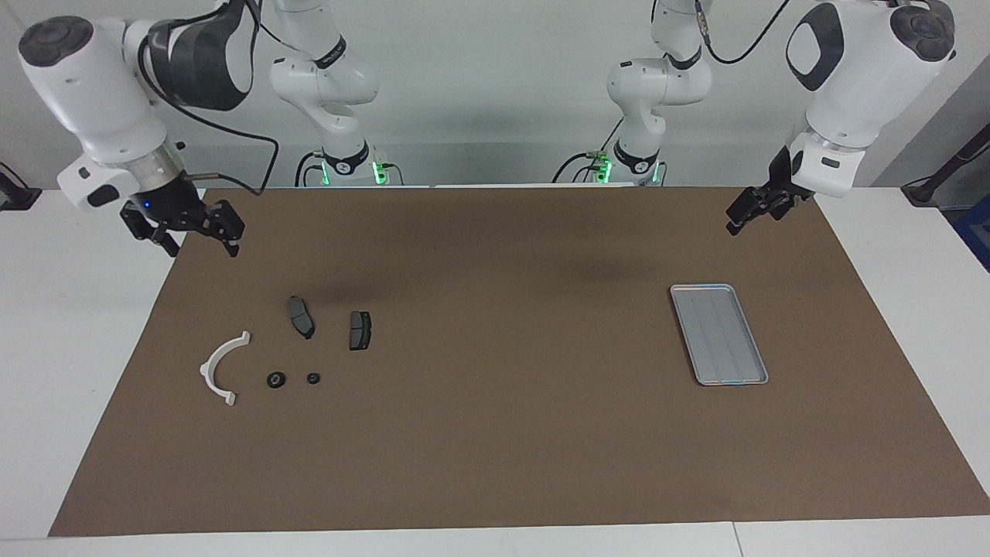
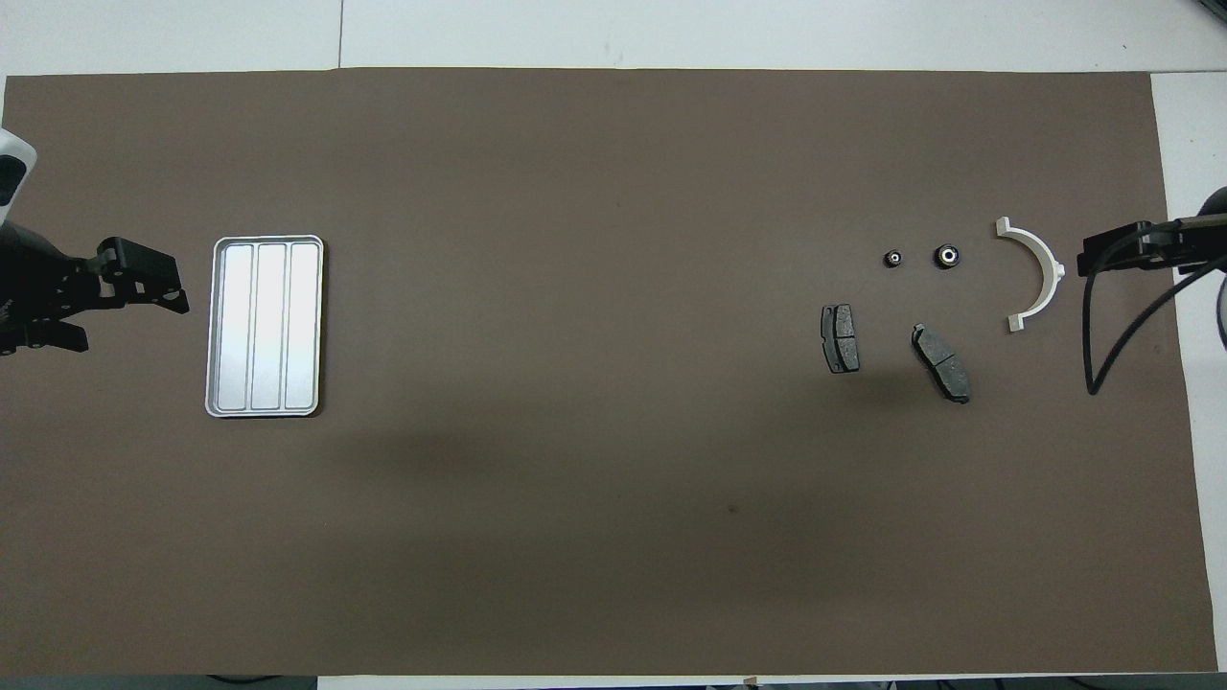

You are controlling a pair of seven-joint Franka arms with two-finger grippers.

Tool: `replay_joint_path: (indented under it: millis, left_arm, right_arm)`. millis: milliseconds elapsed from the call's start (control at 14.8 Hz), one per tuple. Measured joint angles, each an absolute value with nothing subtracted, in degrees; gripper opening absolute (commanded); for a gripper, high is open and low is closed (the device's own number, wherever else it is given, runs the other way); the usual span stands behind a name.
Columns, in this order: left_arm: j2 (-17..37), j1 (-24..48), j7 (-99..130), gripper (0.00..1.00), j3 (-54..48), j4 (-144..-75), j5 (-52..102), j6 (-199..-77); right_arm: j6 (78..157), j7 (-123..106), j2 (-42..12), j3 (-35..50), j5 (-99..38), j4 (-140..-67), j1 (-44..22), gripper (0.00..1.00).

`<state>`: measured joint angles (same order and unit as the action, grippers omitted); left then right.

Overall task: Pick bearing gear from pile to tray
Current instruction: 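Move the right gripper toward the small black bearing rings, then grasp the first black bearing ring with the right gripper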

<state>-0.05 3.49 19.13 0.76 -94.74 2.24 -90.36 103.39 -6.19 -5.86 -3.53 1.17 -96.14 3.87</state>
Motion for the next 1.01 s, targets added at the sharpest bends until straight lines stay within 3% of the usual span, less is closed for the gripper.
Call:
replay_joint_path:
  millis: [337,1012]
  left_arm:
    - [-0.04,3.45,19.13,1.00,0.93,-94.74,2.24,-90.37]
    - [-0.05,3.41,19.13,1.00,1.10,-94.74,2.24,-90.36]
  right_arm:
    - [111.14,-6.34,-15.61,-3.37,1.17,-93.96,3.49,0.96]
    - [122.47,-6.25,-25.83,-2.82,1.12,-95.15,1.52,0.96]
